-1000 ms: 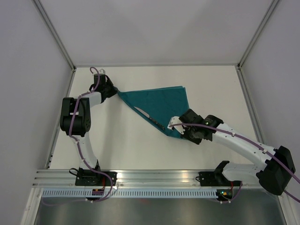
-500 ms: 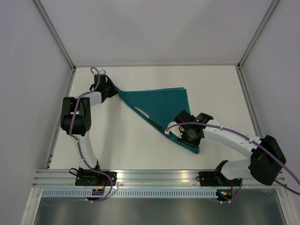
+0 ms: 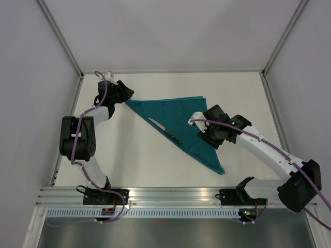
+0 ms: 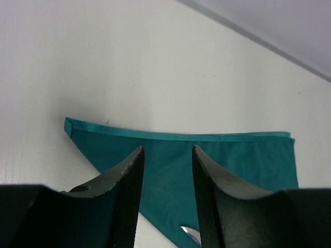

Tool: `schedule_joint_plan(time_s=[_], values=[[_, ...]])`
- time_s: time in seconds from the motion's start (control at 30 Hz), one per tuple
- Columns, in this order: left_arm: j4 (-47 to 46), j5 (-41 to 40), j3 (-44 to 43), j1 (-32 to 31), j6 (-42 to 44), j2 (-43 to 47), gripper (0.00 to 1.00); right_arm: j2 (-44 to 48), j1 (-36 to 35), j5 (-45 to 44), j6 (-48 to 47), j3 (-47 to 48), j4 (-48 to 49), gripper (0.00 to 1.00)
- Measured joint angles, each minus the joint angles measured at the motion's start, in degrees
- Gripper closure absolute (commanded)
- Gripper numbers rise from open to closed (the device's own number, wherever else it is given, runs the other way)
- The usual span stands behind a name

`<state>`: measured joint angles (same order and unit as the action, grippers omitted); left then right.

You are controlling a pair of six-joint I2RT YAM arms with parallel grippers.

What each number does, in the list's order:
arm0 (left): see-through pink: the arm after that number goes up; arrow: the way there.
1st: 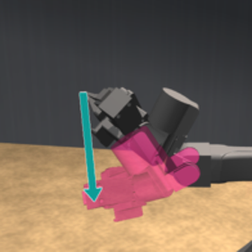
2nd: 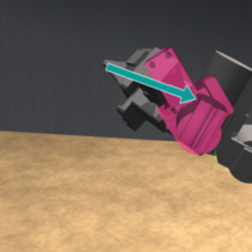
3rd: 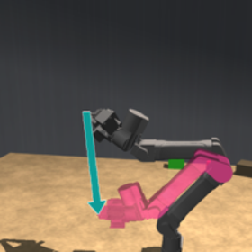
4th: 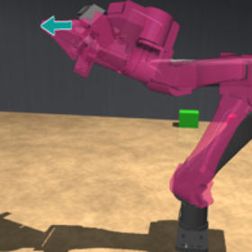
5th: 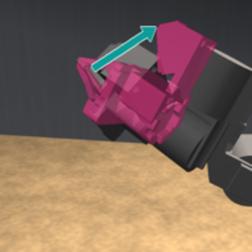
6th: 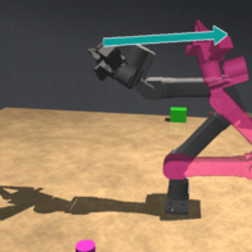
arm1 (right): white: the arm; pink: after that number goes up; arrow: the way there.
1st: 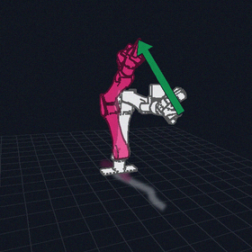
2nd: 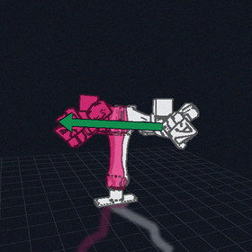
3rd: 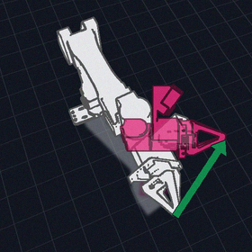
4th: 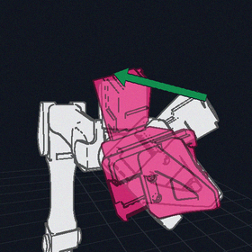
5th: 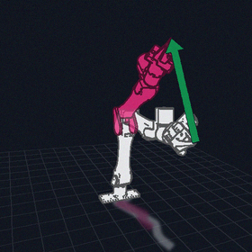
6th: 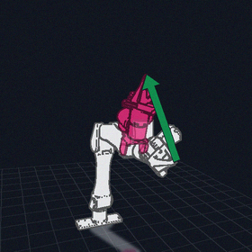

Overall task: Fold the napkin, place the utensils inside, and roll it up
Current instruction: Adjust the napkin at the center of the board, then adjust the knife on the napkin.

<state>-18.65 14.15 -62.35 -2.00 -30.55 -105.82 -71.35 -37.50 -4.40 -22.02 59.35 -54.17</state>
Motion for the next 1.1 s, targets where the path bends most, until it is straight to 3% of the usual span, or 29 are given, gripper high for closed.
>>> schedule_joint_plan(time_s=[0.23, 0.43, 0.73, 1.1], values=[[-2.78, 0.02, 0.57, -0.02, 0.02, 6.08, 0.51, -4.63, 4.70, 4.22, 0.37, 3.93, 1.49, 0.56], [-2.49, 1.31, 0.61, -0.02, -0.15, 4.02, 0.53, -18.97, 2.34, 9.70, 0.68, 11.72, 5.29, 0.65], [-2.45, 2.54, 4.44, -0.04, -1.49, 1.29, 0.53, -38.49, -4.83, 10.45, 4.50, 20.17, 13.75, 0.64], [-2.71, 2.97, 4.61, -0.07, -1.62, 1.20, 0.54, -43.74, -5.42, 9.53, 7.89, 24.85, 17.27, 0.64]])
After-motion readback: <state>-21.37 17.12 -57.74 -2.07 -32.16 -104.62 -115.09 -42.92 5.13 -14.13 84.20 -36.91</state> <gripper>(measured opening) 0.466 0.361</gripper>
